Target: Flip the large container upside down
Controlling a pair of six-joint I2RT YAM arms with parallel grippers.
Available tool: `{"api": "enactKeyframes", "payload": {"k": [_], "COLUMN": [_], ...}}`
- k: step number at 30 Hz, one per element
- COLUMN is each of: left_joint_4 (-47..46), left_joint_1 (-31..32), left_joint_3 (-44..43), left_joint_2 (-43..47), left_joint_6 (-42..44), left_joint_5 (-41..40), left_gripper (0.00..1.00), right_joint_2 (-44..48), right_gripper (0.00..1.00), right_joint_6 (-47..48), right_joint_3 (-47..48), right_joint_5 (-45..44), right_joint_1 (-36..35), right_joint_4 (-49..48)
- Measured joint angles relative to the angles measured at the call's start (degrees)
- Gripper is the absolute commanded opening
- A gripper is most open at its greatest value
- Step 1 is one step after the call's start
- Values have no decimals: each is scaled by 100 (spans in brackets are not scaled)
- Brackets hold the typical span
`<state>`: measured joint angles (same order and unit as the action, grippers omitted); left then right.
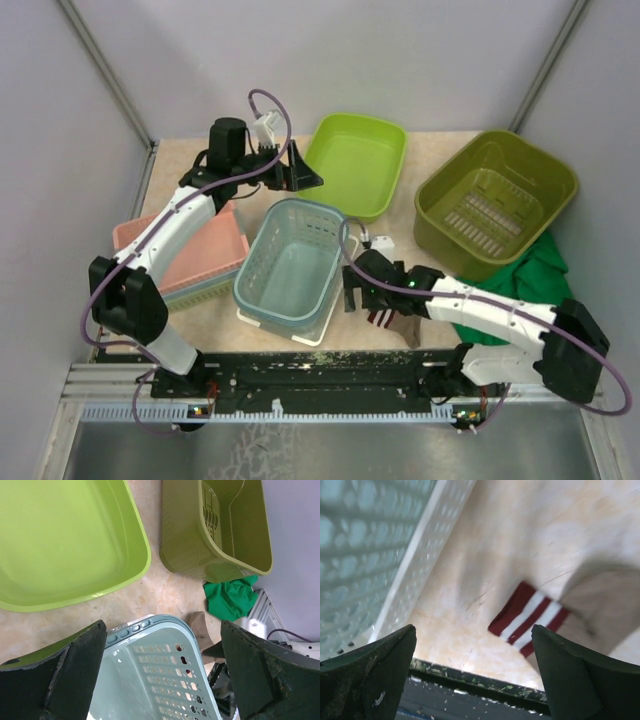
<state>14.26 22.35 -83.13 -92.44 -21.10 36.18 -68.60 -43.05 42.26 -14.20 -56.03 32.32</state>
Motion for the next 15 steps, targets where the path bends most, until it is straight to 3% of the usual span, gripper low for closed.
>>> {"api": "enactKeyframes", "payload": {"k": [4, 9, 15], "left_joint_4": [-37, -186, -162], "left_joint_1": [2, 7, 210], "left_joint_3": [7, -13, -782], "left_joint_2": [4, 24, -560], "left_joint_6": [9, -68, -160], "left_joint_5": [-125, -516, -835], "left_gripper": [99, 99, 99], "right_joint_2": [597, 1285, 446], "right_gripper": [98, 98, 99], "right_joint_6": [109, 249, 243], "right_joint_3": [444, 721, 1609], "right_joint_5": [-721, -756, -575], "right_joint_1": [457, 1978, 2358], "right_joint_4": [422, 26, -160]}}
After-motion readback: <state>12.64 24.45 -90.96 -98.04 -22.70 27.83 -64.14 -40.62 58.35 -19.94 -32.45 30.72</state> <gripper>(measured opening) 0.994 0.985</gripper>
